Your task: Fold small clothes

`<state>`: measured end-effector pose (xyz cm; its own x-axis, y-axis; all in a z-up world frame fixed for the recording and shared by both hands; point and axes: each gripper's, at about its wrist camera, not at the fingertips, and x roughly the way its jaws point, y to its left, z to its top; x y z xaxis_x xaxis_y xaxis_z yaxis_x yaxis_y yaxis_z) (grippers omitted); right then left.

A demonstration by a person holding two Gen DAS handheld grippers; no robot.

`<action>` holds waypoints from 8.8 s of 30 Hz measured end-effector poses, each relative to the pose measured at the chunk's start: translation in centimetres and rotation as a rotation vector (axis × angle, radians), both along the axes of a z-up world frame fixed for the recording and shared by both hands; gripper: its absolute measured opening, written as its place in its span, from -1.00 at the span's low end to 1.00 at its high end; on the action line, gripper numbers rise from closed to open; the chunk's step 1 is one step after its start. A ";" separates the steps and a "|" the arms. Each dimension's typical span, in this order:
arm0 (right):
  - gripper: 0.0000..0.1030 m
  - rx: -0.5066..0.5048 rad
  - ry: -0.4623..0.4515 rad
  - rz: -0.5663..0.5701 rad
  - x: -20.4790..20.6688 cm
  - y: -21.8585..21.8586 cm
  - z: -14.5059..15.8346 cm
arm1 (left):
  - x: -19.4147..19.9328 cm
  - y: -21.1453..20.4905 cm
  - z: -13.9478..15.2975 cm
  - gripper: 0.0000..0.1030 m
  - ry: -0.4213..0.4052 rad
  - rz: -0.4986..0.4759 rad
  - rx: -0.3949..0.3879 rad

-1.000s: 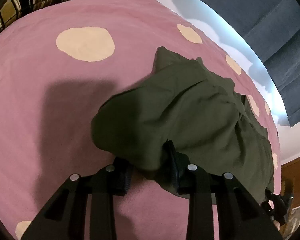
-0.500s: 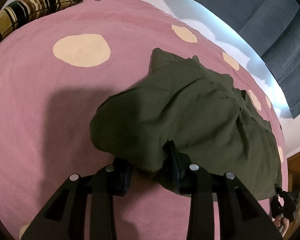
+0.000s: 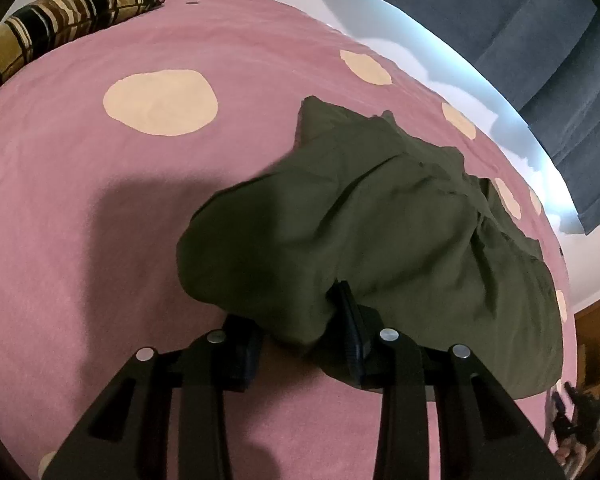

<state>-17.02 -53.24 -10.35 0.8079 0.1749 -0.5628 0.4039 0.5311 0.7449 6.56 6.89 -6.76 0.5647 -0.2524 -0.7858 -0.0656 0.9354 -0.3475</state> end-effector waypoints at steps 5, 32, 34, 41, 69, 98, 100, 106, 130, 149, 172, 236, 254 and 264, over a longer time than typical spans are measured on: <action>-0.14 -0.047 -0.082 0.182 3.1 5.7 4.7 | 0.0 -0.1 0.0 -0.29 -0.003 -0.003 0.006; -0.04 -0.012 0.066 0.767 14.3 24.5 0.4 | 0.0 -1.0 0.4 0.25 -0.032 -0.028 -0.030; -0.04 -0.036 0.052 0.761 14.1 24.3 2.0 | 0.1 -0.9 0.2 0.25 -0.030 -0.026 -0.039; 0.04 -0.016 -0.016 0.732 19.2 23.7 5.1 | 0.1 -1.3 0.1 0.32 -0.044 -0.038 -0.029; 0.11 -0.001 -0.003 0.711 19.4 24.7 3.6 | 0.1 -1.9 0.0 0.35 -0.056 -0.049 -0.006; 0.10 0.022 0.019 0.763 17.8 24.7 -1.2 | 6.2 6.0 0.1 0.50 0.087 -0.302 -0.320; 0.10 0.023 0.020 0.762 17.8 24.7 -1.2 | 7.4 4.9 0.0 0.50 0.105 -0.389 -0.348; 0.10 0.018 0.015 0.760 17.6 24.8 -1.2 | 9.5 1.1 -0.5 0.50 0.169 -0.504 -0.312; 0.19 -0.040 -0.028 0.848 15.8 28.3 -1.5 | 8.3 -2.8 4.8 -0.78 0.148 -0.429 0.014; 0.22 -0.015 -0.092 0.851 13.2 24.4 -1.0 | 3.0 -15.8 14.0 -0.79 -0.024 -0.340 0.321; 0.22 0.022 -0.139 0.693 4.0 11.9 -1.2 | -3.9 -35.1 11.9 -0.79 -0.113 -0.456 0.521; 0.47 0.221 -0.226 0.589 2.3 5.9 2.5 | -12.7 -18.5 6.6 0.38 -0.331 -0.428 0.186; -0.52 0.078 0.139 0.743 15.4 13.3 3.5 | -12.4 -20.0 1.9 0.38 -0.255 -0.460 0.233; -0.75 0.066 -0.027 0.755 16.2 15.2 9.6 | -11.7 -20.3 1.6 0.41 -0.229 -0.428 0.191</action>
